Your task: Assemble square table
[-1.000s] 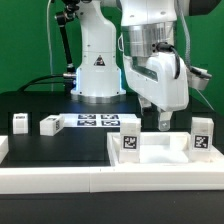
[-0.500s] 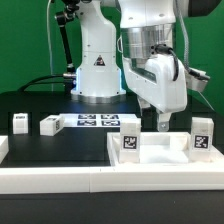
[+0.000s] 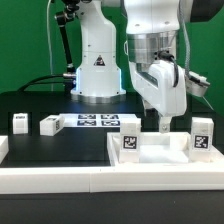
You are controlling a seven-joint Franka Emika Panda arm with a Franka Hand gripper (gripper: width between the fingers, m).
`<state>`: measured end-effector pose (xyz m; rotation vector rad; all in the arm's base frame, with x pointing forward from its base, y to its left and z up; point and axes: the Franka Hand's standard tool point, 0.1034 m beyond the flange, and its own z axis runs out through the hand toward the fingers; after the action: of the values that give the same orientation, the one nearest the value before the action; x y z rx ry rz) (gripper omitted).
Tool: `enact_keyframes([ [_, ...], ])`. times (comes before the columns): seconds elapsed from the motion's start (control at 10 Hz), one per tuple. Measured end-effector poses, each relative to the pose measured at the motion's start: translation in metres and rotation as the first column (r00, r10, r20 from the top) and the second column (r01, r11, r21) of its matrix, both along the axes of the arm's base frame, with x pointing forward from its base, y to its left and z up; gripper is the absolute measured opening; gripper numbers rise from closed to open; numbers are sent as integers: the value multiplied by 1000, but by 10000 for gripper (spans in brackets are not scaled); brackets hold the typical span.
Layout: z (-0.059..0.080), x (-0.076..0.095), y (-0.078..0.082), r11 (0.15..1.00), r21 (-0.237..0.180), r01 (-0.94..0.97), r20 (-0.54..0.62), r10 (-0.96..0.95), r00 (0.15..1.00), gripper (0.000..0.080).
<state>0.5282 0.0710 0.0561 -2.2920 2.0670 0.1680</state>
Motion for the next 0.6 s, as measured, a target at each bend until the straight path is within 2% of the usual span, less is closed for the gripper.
enact_keyframes([
  [0.4,-1,5,-4,1000,-18,-16,60,17,998,648],
  [0.6,-7,-1,-10,999,-36,-33,79,36,996,648],
])
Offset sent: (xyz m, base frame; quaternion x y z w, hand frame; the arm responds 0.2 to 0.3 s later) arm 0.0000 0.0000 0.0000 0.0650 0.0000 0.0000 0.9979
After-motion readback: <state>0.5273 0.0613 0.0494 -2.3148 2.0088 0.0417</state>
